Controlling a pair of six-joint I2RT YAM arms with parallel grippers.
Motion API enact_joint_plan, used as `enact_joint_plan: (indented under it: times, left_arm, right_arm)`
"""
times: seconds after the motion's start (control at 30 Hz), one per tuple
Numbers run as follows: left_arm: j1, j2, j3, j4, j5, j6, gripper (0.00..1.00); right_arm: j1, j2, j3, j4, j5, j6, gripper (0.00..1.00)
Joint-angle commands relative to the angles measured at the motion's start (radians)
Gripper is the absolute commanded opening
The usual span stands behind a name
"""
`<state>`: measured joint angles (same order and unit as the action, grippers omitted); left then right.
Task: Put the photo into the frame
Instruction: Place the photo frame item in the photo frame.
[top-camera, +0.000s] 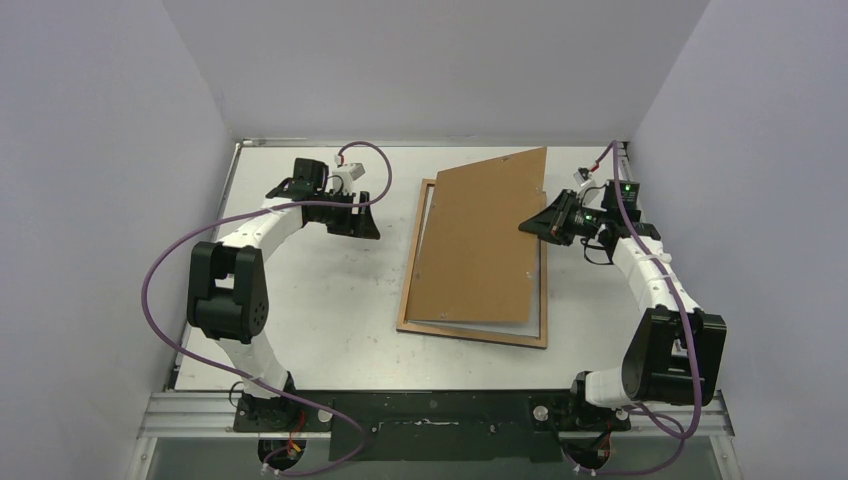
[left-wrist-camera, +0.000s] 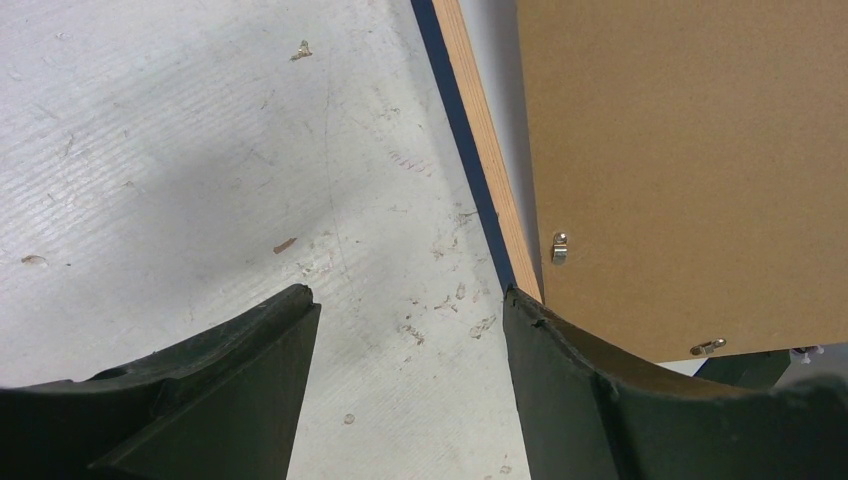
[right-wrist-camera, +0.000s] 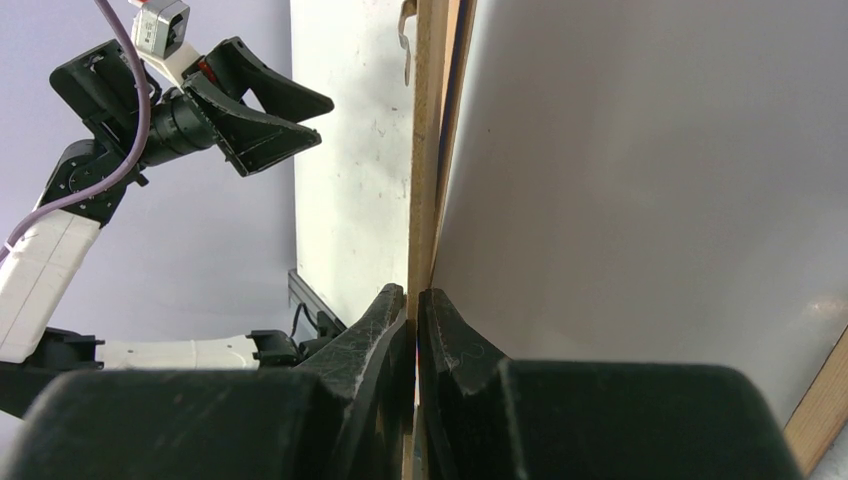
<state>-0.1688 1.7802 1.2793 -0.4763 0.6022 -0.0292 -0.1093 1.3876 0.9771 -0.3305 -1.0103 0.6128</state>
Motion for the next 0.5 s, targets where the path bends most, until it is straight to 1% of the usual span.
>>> enact_joint_plan:
  times: [0.0,0.2,0.47]
  left_arm:
    - [0.000,-0.030,0.019,0.006,-0.005,0.015,0.66]
    - [-0.001,-0.030,0.014,0.011,-0.005,0.012,0.65]
    - [-0.001,-0.024,0.022,0.011,-0.005,0.008,0.65]
  right_arm:
    - [0.011,-0.042,0.013,0.047,-0.077,-0.001,0.05]
    - [0.011,-0.041,0.036,0.021,-0.075,-0.016,0.05]
    - [0.016,-0.042,0.011,0.025,-0.072,-0.016,0.05]
